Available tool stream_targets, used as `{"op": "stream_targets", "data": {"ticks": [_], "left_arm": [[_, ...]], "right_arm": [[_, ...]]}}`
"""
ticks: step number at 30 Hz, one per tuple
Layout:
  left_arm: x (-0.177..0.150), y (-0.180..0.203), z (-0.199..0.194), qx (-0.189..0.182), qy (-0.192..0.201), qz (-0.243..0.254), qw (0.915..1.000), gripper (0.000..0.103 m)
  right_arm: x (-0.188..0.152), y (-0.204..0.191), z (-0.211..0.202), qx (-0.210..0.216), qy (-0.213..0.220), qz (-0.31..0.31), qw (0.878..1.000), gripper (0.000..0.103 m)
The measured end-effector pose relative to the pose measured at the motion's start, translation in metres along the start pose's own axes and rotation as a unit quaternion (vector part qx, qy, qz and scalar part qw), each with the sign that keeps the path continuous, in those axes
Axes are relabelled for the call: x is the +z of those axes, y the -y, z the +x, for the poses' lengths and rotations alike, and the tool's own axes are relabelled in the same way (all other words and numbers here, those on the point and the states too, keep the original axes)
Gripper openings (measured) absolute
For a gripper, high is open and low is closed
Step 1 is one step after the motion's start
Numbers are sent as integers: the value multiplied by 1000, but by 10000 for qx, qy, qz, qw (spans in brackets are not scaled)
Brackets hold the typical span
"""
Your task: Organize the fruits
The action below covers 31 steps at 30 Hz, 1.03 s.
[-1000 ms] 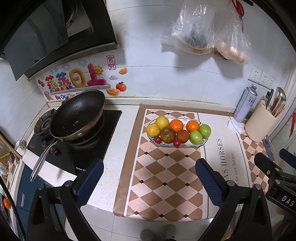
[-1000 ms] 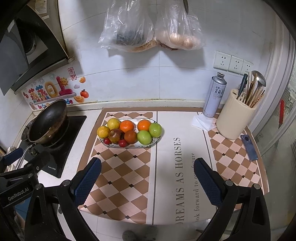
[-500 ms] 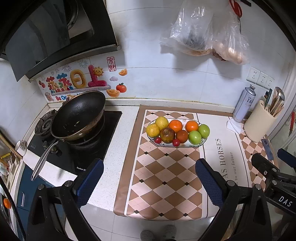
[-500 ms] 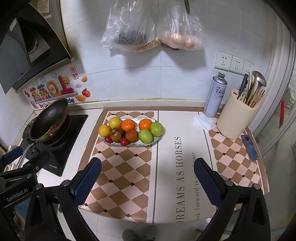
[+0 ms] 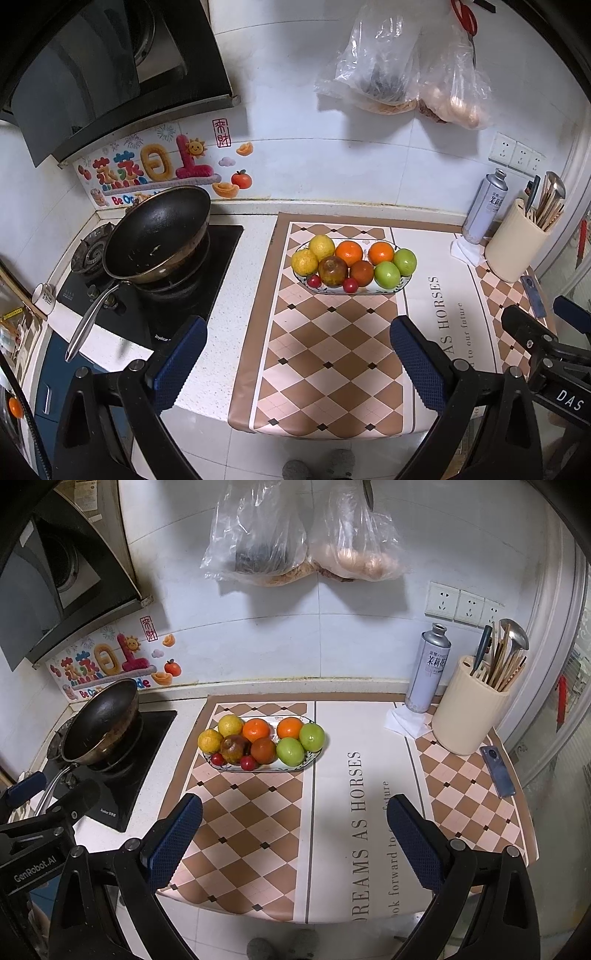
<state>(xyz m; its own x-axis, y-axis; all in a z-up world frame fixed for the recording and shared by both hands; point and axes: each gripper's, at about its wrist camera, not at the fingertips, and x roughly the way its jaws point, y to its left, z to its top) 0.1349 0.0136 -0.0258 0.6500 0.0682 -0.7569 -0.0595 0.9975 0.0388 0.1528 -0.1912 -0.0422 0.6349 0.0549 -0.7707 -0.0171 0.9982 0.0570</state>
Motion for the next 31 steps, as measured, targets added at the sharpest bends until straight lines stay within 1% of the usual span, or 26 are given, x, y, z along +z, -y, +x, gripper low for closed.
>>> {"op": "stream_targets", "data": {"ticks": [8,16,31], "left_arm": [[0,2,-3,9,36,27,10000,102],[-7,-1,-5,11,42,-5,10000,102],[-5,-3,-7,-8,81,-18,10000,102]], "right_arm": [[-2,-1,-4,-16,8,-25,10000,102],[-2,-1,-5,-20,-4,-53,10000,102],[0,3,-5,2,0,-81,10000,102]]}}
